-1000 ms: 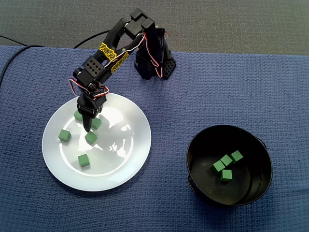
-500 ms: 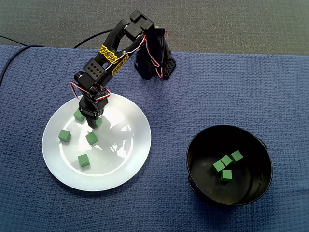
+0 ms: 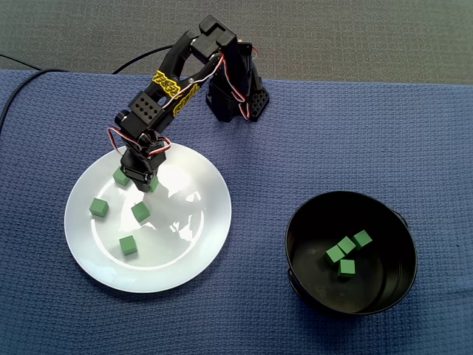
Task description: Pick up the items on the white plate and put them in the black container.
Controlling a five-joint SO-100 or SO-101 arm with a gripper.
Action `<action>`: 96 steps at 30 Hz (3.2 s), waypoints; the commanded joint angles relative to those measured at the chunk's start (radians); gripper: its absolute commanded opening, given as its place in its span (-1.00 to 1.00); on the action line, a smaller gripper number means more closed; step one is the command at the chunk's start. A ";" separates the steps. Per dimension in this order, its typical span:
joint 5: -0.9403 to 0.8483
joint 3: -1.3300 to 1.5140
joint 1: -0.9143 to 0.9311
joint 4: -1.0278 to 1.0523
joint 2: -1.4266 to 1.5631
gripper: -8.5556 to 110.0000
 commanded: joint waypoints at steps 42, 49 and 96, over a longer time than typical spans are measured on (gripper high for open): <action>-0.043 -0.979 -1.365 0.077 -0.371 -0.86; -0.058 -0.966 -1.361 0.061 -0.425 -0.54; -0.712 -0.380 -0.110 0.156 -0.044 -0.31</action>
